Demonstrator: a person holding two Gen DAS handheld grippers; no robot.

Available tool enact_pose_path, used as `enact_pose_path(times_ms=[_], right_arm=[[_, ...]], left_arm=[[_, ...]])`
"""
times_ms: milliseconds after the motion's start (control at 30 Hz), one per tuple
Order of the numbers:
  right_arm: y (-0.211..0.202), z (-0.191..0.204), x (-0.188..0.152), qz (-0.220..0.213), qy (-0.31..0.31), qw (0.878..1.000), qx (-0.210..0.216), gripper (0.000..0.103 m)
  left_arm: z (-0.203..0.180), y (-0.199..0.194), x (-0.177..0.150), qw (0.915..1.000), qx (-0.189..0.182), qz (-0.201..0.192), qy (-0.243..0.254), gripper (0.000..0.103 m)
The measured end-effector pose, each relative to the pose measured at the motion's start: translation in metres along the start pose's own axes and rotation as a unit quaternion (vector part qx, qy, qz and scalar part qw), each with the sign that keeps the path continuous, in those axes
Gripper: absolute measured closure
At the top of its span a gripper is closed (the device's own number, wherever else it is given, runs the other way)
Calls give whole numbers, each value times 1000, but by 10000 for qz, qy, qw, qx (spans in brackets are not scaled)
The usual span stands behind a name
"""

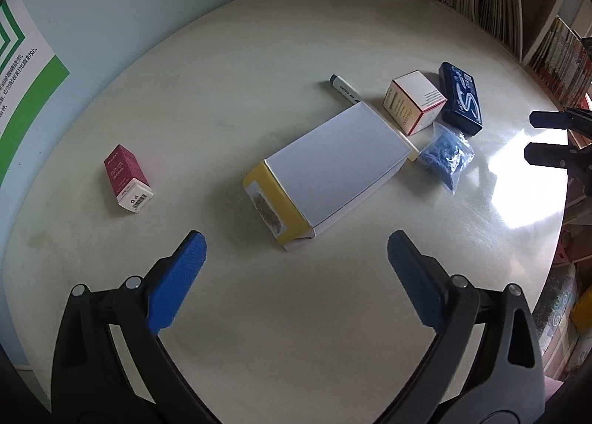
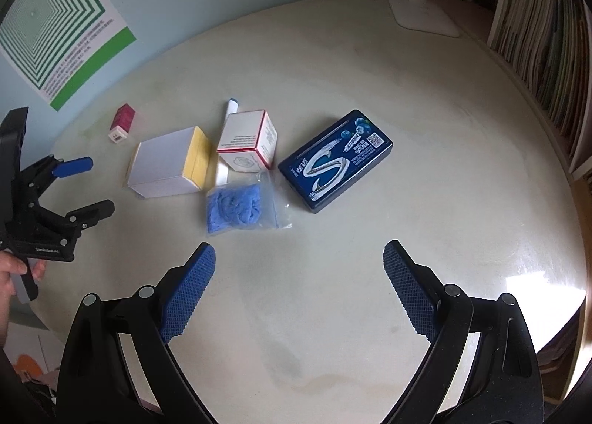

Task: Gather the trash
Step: 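Grasp the white box with the left tool while the right tool grasps the blue gum box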

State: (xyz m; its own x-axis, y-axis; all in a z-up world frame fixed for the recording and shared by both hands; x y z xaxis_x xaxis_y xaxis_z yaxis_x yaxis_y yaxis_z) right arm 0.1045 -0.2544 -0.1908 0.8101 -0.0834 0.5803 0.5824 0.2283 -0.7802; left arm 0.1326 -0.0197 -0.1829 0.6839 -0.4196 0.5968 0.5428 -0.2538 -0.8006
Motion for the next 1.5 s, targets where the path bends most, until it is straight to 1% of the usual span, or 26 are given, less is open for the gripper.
enact_pose_path(times_ms=[100,233,267,367,433,533,667,833,967,1233,1267,1333,1367,1467,1500], right_arm=[[14,-10,7,107,-30,9999,115,12],[34,-20,12,277,12,9991,306,12],[38,-21,13,326,-4,9989,330,12],[52,-23,15,469,8,9979,448,12],[61,-24,17,546,-7,9973,496,12],[69,-22,24,514,-65,9969,597,9],[82,-20,39,527,-116,9966,629,9],[95,-17,57,543,-82,9961,688,9],[102,-12,62,565,-262,9961,630,9],[102,-16,60,461,-607,9969,199,9],[101,-18,59,461,-631,9968,159,9],[98,-18,56,466,-708,9963,113,9],[97,-19,55,463,-745,9961,79,9],[94,-20,53,405,-817,9958,63,10],[93,-20,53,368,-859,9956,54,14]], left_arm=[[-2,12,3,9999,63,105,-102,7],[-1,30,5,9986,434,308,-30,7],[0,32,6,9984,449,325,-61,7],[2,42,8,9980,429,408,-200,7],[2,49,9,9977,425,485,-208,7],[2,57,11,9978,367,520,-158,7],[3,66,15,9982,251,534,-118,7],[8,79,23,9982,102,554,-197,7],[22,87,26,9982,-28,513,-302,7],[27,103,39,9986,-134,430,-262,7],[28,103,40,9987,-156,405,-276,8],[28,107,45,9986,-225,376,-300,14],[28,108,46,9986,-234,367,-309,14],[29,107,46,9986,-259,327,-314,27],[31,109,42,9986,-255,329,-314,31]])
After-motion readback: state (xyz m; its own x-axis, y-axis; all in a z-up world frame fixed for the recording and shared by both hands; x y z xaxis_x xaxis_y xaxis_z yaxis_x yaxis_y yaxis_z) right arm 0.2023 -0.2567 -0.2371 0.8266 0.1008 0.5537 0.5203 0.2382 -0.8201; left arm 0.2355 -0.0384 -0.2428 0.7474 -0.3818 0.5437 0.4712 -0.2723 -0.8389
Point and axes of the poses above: each gripper's, at about its wrist camera, not at the fingertips, and y roughly the way its jaws point, z to its left, x to its top, the point moved 3 cm from there along y, roughly the way its jaws point, and after that the axes turned 15 degrees about -z, right-handed, at the moved point
